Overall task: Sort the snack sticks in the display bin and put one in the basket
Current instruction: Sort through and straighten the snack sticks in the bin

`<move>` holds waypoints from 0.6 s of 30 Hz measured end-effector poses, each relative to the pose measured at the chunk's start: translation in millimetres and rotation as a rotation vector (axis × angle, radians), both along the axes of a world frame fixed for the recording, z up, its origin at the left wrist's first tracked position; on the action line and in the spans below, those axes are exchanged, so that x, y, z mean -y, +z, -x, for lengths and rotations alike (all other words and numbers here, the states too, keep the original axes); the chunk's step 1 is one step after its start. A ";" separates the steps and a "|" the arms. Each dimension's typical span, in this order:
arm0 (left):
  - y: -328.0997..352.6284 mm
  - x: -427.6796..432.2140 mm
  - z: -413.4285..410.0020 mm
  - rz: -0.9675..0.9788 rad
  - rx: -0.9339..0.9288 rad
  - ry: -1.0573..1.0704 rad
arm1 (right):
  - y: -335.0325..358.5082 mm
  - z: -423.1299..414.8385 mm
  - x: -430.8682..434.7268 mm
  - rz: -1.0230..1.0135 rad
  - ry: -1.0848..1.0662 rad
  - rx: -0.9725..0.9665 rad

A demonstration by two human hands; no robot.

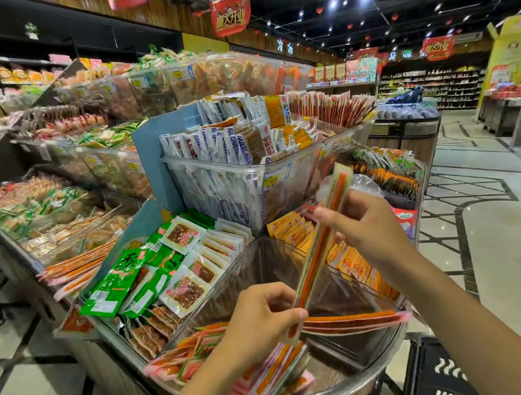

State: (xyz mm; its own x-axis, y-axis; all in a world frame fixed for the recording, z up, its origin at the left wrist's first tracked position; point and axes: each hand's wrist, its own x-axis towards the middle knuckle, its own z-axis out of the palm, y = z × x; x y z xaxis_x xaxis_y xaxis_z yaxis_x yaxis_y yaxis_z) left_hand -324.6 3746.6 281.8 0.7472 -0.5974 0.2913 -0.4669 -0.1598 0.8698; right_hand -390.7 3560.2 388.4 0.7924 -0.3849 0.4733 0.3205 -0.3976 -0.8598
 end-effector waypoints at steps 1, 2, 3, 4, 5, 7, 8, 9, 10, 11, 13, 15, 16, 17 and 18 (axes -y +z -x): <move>-1.7 -1.1 -1.8 -0.012 0.013 0.002 | 5.9 1.1 2.1 0.007 -0.027 0.045; -2.6 -2.0 -3.6 -0.020 0.029 0.004 | 10.3 2.0 4.4 0.033 -0.052 0.076; -3.0 -3.2 -5.6 -0.028 0.043 0.006 | 13.7 3.0 5.6 0.065 -0.070 0.091; -2.6 -4.3 -7.8 -0.037 0.053 0.007 | 15.6 3.8 6.1 0.093 -0.081 0.097; -2.0 -5.6 -10.5 -0.049 0.061 0.007 | 16.4 5.0 5.4 0.102 -0.084 0.103; -0.2 -8.0 -15.4 -0.092 0.091 0.000 | 15.2 6.9 5.5 0.093 -0.085 0.113; 0.3 -9.3 -18.0 -0.115 0.108 -0.001 | 13.0 7.1 7.3 0.091 -0.096 0.117; 1.0 -10.8 -20.2 -0.134 0.121 0.002 | 11.1 7.9 8.3 0.092 -0.103 0.118; 1.6 -12.0 -22.5 -0.153 0.135 0.009 | 8.3 7.7 11.1 0.098 -0.116 0.115; 2.0 -13.7 -24.9 -0.174 0.155 0.016 | 6.2 8.1 13.2 0.092 -0.125 0.109; 2.6 -15.3 -29.7 -0.229 0.201 0.026 | 0.8 7.3 19.7 0.099 -0.156 0.095; 2.7 -15.0 -33.4 -0.288 0.231 0.048 | -4.9 7.7 26.9 0.159 -0.205 0.081; 2.7 -14.5 -35.4 -0.314 0.242 0.065 | -8.7 8.0 30.9 0.198 -0.235 0.079; 3.3 -13.3 -36.8 -0.337 0.255 0.085 | -13.2 8.8 34.8 0.236 -0.267 0.075; 3.7 -11.9 -38.5 -0.358 0.277 0.106 | -19.0 9.0 39.3 0.279 -0.302 0.067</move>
State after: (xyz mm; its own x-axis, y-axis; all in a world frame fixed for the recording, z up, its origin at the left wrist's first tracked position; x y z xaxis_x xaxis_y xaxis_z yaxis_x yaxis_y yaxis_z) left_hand -286.1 3758.5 285.5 0.7326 -0.6214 0.2779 -0.6390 -0.4870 0.5955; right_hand -399.7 3520.8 369.4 0.6273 -0.4455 0.6388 0.2051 -0.6968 -0.6873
